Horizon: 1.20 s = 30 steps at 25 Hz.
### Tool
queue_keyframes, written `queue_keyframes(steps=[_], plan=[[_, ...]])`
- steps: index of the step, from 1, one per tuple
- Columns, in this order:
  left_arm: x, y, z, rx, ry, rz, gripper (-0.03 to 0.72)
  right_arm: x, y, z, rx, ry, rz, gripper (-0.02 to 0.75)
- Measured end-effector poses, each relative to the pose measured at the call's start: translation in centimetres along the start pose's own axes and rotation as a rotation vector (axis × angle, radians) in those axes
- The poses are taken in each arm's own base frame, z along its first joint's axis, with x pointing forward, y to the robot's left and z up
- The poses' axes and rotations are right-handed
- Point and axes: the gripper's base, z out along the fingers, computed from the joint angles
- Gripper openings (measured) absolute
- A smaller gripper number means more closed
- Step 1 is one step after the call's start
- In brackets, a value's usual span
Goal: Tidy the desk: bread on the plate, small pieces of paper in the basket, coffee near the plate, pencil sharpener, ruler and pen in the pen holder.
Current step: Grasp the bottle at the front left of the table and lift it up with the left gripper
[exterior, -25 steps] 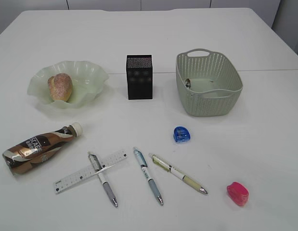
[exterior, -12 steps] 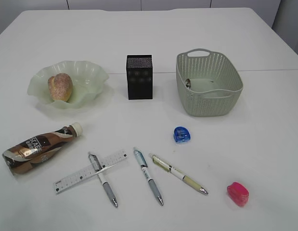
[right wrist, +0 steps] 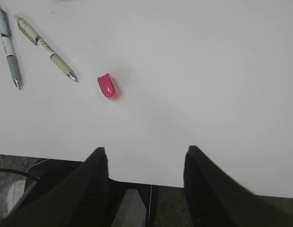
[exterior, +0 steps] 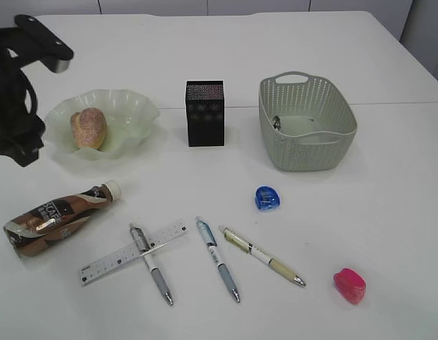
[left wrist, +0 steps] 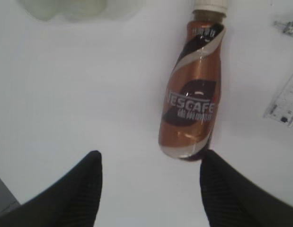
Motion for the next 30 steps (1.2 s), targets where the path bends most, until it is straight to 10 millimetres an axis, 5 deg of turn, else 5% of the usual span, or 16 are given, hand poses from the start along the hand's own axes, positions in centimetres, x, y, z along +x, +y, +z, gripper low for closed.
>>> queue_keyframes(steps=[10, 16, 30], plan=[[-3.8, -1.3, 6.0, 0.03, 0.019, 0.061, 0.496, 0.0, 0.0, 0.1, 0.0, 0.002, -0.001, 0.414], [-4.5, -2.5, 9.7, 0.083, 0.1, 0.067, 0.501, 0.0, 0.0, 0.1, 0.0, 0.002, -0.001, 0.414], [-4.8, -3.6, 11.6, 0.149, 0.123, 0.068, 0.501, 0.0, -0.3, 0.1, 0.028, -0.001, -0.011, 0.414]])
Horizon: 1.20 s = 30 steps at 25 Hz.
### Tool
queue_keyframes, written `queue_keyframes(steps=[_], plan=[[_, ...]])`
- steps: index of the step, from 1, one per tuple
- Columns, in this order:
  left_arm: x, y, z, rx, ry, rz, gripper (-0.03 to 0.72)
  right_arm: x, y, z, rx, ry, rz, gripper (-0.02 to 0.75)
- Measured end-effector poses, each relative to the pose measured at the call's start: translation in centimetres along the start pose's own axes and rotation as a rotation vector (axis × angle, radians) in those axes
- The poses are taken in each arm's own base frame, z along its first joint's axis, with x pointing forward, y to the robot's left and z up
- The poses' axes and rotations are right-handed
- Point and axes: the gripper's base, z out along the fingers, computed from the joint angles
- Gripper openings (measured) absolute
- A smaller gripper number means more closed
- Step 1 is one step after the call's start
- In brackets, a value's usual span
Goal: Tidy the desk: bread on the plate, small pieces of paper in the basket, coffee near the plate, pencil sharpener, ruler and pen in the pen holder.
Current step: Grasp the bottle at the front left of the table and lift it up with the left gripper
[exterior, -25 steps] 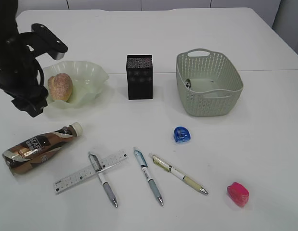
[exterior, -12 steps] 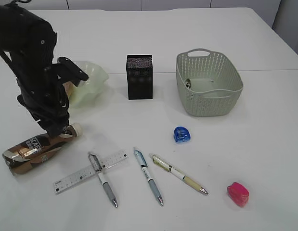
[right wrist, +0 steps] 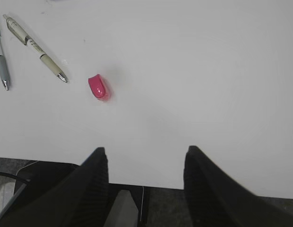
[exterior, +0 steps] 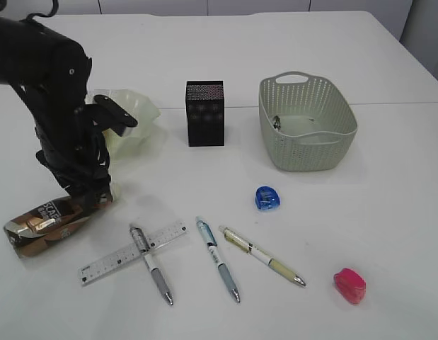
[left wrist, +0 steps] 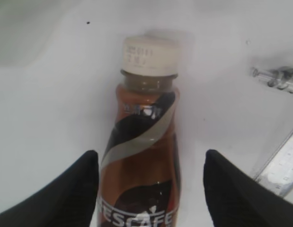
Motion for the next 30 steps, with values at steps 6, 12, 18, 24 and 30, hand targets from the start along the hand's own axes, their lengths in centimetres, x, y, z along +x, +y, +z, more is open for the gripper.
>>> queue_keyframes(steps=[6, 12, 18, 24, 30], plan=[[-0.2, -0.4, 1.9, 0.023, 0.033, 0.004, 0.501, 0.0, 0.0, 0.0, 0.0, 0.0, 0.0, 0.414], [-0.5, -0.5, 2.7, 0.019, 0.03, 0.012, 0.498, 0.0, 0.0, 0.0, 0.0, 0.0, 0.0, 0.414], [-0.2, 0.2, 3.4, 0.022, 0.046, -0.006, 0.489, 0.0, 0.0, 0.0, 0.0, 0.0, 0.0, 0.414], [0.1, 0.8, 3.5, 0.039, 0.046, -0.016, 0.487, 0.0, 0.0, 0.0, 0.0, 0.0, 0.0, 0.414], [0.0, 0.3, 3.5, 0.098, 0.037, -0.002, 0.465, 0.0, 0.0, 0.0, 0.0, 0.0, 0.0, 0.414]])
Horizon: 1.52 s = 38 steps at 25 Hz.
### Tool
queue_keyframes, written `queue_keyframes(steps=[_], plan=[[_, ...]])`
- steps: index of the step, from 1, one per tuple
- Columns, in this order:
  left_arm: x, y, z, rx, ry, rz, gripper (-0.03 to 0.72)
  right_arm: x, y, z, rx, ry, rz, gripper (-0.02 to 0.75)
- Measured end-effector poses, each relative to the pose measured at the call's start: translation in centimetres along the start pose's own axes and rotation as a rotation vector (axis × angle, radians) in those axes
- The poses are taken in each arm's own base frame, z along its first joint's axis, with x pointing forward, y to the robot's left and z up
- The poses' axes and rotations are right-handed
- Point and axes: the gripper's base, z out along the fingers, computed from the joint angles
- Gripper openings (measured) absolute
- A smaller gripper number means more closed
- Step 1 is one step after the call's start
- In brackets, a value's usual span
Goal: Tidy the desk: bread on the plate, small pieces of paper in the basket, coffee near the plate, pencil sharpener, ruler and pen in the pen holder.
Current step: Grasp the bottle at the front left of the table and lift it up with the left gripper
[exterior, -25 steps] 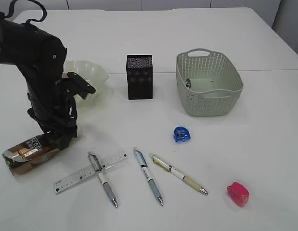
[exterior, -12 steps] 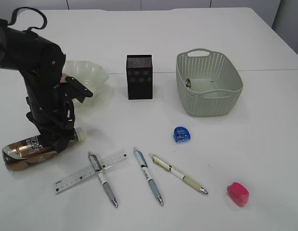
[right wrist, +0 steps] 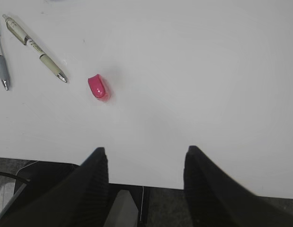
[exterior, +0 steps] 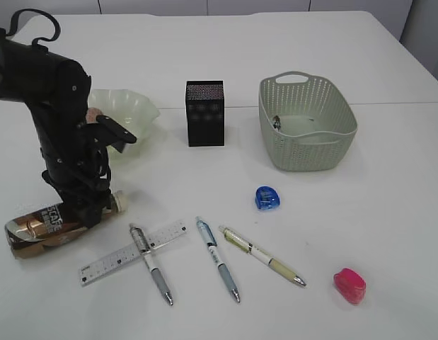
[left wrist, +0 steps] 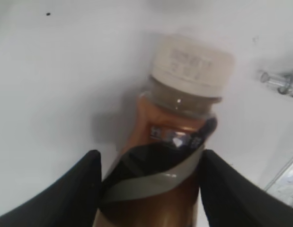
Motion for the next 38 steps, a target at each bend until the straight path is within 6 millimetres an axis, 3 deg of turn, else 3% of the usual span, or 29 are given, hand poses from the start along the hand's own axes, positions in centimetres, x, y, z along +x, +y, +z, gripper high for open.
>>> queue_keyframes(steps=[10, 17, 25, 32, 38], plan=[[0.2, -0.2, 1.1, 0.029, 0.076, 0.011, 0.41, 0.0, 0.0, 0.0, 0.0, 0.0, 0.0, 0.414], [0.4, -0.2, 1.1, 0.028, 0.089, 0.016, 0.223, 0.0, 0.0, 0.0, 0.0, 0.0, 0.0, 0.414], [0.1, -0.1, 0.7, 0.033, 0.094, 0.003, 0.214, 0.0, 0.0, 0.0, 0.004, 0.0, -0.001, 0.414], [-1.5, 0.6, -1.1, 0.033, 0.04, -0.105, 0.211, 0.0, 0.0, 0.0, 0.004, 0.0, -0.001, 0.414], [-1.1, 1.1, -1.8, 0.073, 0.035, -0.213, 0.211, 0.0, 0.0, 0.0, 0.004, 0.0, -0.001, 0.414]])
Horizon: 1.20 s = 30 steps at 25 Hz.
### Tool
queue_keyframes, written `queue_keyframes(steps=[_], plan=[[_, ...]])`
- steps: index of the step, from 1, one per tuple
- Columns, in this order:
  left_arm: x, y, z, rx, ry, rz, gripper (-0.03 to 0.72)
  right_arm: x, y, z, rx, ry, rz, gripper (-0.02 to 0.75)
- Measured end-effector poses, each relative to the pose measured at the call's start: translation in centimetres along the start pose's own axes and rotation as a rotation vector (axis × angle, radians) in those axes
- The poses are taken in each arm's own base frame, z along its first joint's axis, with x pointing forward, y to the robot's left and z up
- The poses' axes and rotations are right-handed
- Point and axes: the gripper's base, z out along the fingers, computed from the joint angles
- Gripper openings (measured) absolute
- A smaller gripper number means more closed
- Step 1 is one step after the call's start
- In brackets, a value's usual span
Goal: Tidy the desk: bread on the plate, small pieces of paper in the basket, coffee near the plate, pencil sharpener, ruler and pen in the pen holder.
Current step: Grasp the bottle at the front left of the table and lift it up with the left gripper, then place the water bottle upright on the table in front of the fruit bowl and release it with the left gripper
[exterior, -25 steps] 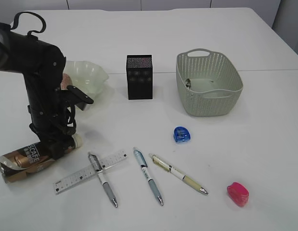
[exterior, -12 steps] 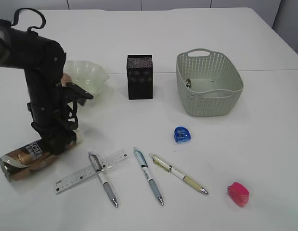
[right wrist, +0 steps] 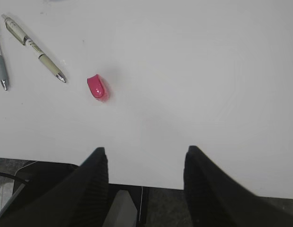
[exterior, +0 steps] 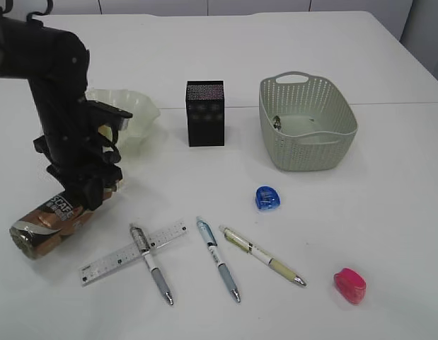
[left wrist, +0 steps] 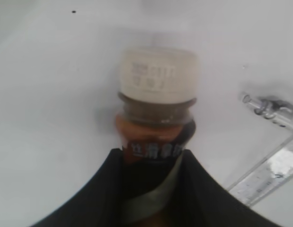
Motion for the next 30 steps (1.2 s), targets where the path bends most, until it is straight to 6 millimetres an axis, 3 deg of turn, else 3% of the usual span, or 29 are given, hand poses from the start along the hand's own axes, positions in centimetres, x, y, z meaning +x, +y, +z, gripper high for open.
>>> queue_keyframes(steps=[5, 15, 22, 25, 30], plan=[[0.8, 2.0, -1.6, 0.141, -0.037, -0.167, 0.211, 0.0, 0.0, 0.0, 0.0, 0.0, 0.0, 0.414], [4.4, 6.8, -9.1, 0.197, -0.217, -0.374, 0.211, 0.0, 0.0, 0.0, 0.0, 0.0, 0.002, 0.414], [7.3, 7.1, -13.7, 0.147, -0.442, -0.415, 0.211, 0.0, 0.1, 0.0, -0.015, 0.002, 0.026, 0.414], [9.4, 6.3, -13.8, 0.105, -0.588, -0.431, 0.211, 0.0, 0.2, 0.0, -0.025, 0.003, 0.031, 0.414], [13.1, 5.2, -11.7, 0.013, -0.819, -0.476, 0.21, 0.0, 0.3, 0.0, -0.032, 0.004, 0.035, 0.414]])
